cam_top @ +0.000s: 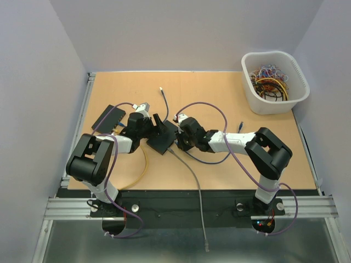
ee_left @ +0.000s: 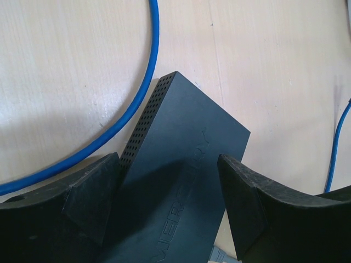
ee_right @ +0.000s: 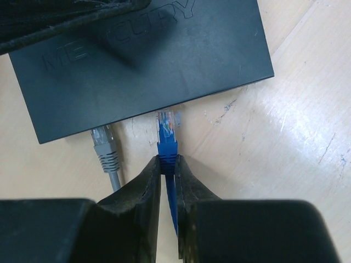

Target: Insert the plug into the switch port

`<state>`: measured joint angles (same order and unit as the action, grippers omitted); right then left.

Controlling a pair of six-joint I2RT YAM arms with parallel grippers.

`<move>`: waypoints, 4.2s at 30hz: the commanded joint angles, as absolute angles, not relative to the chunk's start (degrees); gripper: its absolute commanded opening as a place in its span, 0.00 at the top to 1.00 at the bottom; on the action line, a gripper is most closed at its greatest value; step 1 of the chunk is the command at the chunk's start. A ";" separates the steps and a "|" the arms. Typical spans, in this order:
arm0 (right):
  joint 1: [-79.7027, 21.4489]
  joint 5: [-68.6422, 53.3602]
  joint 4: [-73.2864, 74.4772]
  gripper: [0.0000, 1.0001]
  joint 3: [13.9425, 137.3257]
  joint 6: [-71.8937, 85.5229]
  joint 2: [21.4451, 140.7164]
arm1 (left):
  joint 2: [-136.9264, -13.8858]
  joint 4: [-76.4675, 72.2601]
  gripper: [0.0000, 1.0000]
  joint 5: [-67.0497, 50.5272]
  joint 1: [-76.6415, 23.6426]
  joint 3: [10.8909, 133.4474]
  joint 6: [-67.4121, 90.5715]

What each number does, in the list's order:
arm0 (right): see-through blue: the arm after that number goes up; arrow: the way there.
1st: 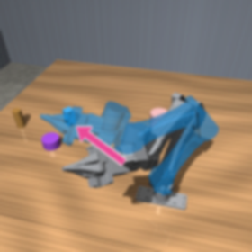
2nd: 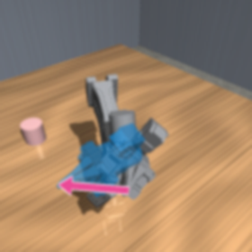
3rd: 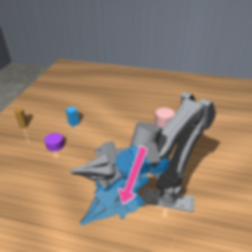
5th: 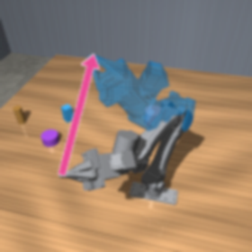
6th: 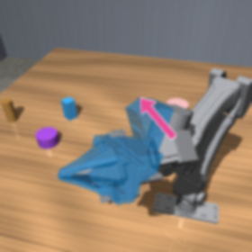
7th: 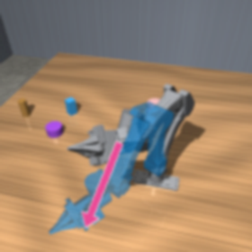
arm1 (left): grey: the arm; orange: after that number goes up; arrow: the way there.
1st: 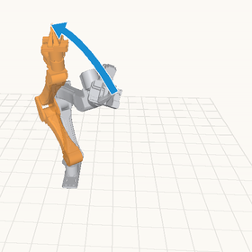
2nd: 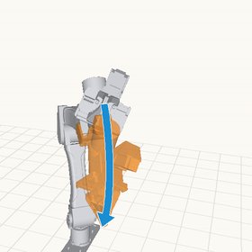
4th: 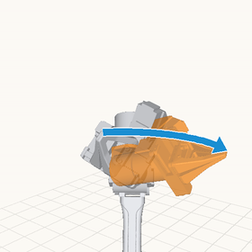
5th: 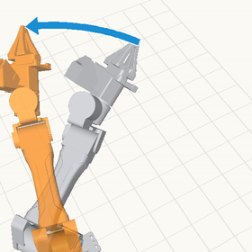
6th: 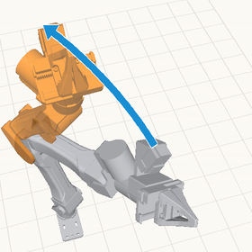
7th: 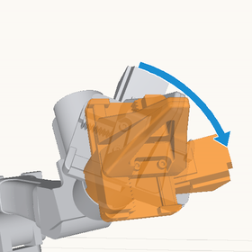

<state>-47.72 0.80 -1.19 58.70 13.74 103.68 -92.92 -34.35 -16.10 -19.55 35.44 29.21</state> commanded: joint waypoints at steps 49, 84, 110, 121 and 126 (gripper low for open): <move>-53.96 3.95 -0.62 0.99 68.99 6.86 106.26 | -96.42 -33.66 0.18 -19.25 -23.11 35.59 26.63; -59.06 12.75 -20.91 1.00 58.80 -5.80 104.41 | -98.70 -32.43 0.18 -20.92 -23.99 36.91 24.96; -59.06 13.97 -23.38 0.99 50.37 1.66 98.62 | -95.19 -32.61 0.19 -21.10 -25.40 29.89 28.73; -59.06 13.71 -23.38 1.00 46.67 2.02 95.19 | -92.90 -34.19 0.19 -19.60 -29.70 25.67 32.87; -59.06 13.89 -23.64 0.99 46.58 2.29 95.62 | -92.02 -34.45 0.20 -18.46 -31.64 24.26 34.80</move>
<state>-58.28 14.98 -13.37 45.98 1.26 98.13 -91.94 -43.46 -11.97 -26.87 28.03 29.21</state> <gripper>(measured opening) 0.170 0.809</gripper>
